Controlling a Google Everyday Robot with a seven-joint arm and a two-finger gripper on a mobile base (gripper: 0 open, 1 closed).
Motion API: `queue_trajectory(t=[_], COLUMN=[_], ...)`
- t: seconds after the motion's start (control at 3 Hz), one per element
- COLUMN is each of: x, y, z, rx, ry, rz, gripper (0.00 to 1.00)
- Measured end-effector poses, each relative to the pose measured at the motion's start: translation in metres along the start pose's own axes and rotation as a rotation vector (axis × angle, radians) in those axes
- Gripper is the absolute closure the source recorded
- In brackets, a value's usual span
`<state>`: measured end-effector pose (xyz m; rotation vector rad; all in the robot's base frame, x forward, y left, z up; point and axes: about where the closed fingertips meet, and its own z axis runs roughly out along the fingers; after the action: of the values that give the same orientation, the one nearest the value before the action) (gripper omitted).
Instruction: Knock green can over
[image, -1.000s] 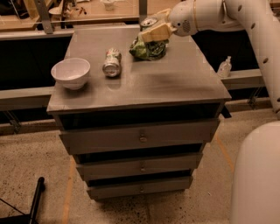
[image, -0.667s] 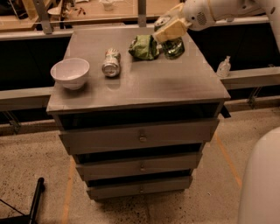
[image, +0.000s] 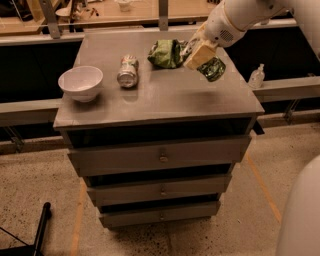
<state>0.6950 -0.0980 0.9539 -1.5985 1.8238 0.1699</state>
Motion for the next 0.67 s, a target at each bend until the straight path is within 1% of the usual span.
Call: queue_trajectory(t=[0.33, 0.67], x=[-0.012, -0.022], y=[0.0, 0.009], z=[0.019, 0.063], rx=[-0.045, -0.146], ry=[0.043, 0.167], rz=[-0.037, -0.098], gripper=[1.0, 1.0])
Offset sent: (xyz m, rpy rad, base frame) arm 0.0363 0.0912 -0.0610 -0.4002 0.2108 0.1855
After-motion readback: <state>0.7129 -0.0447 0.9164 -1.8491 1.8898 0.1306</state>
